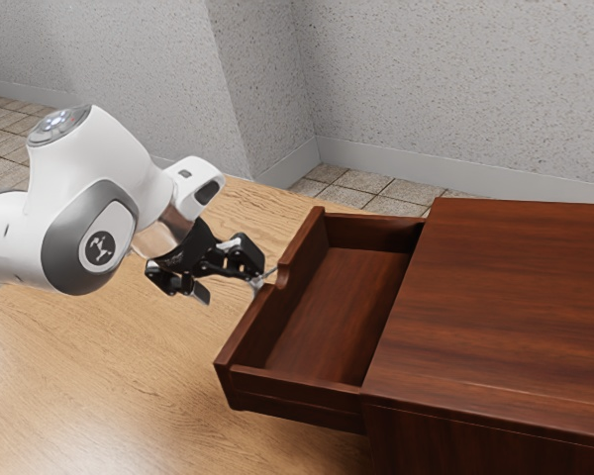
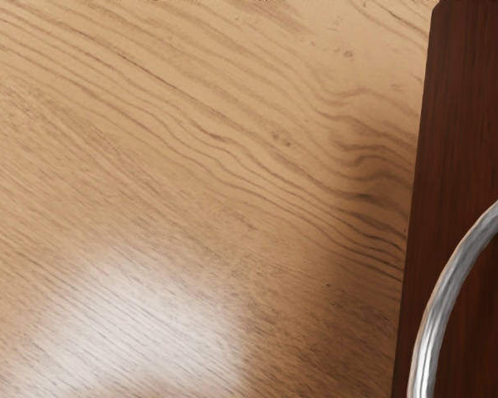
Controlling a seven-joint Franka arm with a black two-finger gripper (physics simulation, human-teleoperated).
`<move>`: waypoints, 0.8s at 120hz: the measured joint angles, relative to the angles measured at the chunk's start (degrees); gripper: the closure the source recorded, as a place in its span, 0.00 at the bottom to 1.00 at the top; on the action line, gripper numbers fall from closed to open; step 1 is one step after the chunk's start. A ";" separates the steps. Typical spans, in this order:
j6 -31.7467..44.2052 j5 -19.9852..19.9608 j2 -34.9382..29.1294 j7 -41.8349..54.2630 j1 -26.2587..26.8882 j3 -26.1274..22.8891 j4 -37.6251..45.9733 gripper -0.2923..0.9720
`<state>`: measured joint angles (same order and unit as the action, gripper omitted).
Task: Pull the drawer handle with one arm to open the drawer
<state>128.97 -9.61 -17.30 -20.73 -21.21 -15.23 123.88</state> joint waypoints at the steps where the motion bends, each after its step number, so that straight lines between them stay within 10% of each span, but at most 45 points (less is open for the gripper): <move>1: 0.02 0.01 -0.01 0.01 0.01 -0.02 -0.01 0.30; 68: -1.24 1.03 -3.58 -0.21 2.67 0.06 -4.78 0.26; 96: -19.42 6.50 6.10 -15.21 21.71 13.79 -31.87 0.24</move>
<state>109.54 -3.10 -11.20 -35.94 0.50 -1.44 92.02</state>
